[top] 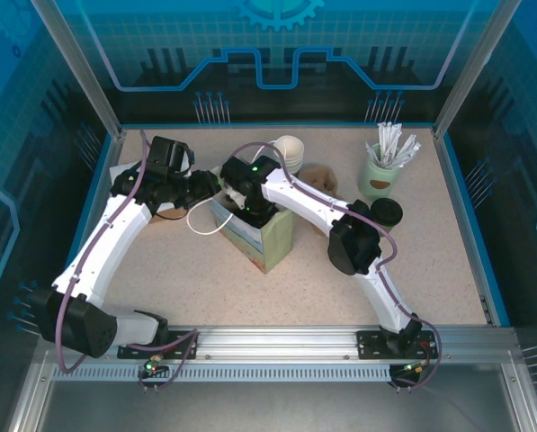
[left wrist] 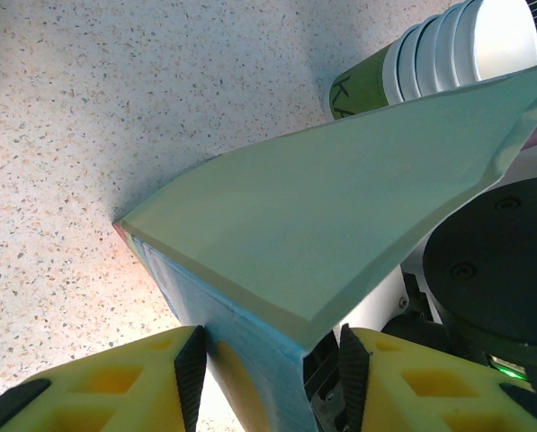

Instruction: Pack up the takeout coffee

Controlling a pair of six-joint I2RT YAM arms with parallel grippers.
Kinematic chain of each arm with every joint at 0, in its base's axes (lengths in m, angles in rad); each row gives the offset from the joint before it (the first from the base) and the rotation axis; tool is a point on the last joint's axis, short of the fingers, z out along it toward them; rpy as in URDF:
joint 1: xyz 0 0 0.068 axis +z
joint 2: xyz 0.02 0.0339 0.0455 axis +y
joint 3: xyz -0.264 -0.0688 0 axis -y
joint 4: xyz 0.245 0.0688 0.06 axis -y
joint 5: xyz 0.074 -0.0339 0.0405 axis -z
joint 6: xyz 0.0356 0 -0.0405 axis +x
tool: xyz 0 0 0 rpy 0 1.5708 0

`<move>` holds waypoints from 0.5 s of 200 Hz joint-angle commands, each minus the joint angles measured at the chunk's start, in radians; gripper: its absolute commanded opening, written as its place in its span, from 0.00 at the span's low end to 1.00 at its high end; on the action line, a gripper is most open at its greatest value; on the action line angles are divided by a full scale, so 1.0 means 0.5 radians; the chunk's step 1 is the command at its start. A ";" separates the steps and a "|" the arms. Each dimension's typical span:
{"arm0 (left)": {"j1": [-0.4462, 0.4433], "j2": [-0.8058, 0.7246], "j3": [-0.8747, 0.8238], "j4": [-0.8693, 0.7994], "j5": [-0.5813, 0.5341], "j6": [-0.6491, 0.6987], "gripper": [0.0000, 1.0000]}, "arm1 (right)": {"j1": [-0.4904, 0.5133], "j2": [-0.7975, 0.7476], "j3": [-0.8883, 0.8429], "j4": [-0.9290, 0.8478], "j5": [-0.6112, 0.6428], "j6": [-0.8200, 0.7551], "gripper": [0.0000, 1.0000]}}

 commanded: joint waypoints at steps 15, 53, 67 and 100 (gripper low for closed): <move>-0.001 0.029 0.025 -0.007 0.028 -0.044 0.46 | 0.022 0.023 0.030 0.012 -0.100 0.014 0.14; -0.007 0.024 0.007 -0.005 0.018 -0.044 0.46 | 0.023 0.040 0.031 0.030 -0.130 0.024 0.15; -0.011 0.022 0.004 -0.007 0.019 -0.044 0.46 | 0.023 0.040 0.028 0.039 -0.130 0.033 0.15; -0.017 0.014 0.007 -0.006 0.019 -0.048 0.46 | 0.020 0.143 0.053 0.056 -0.121 0.054 0.15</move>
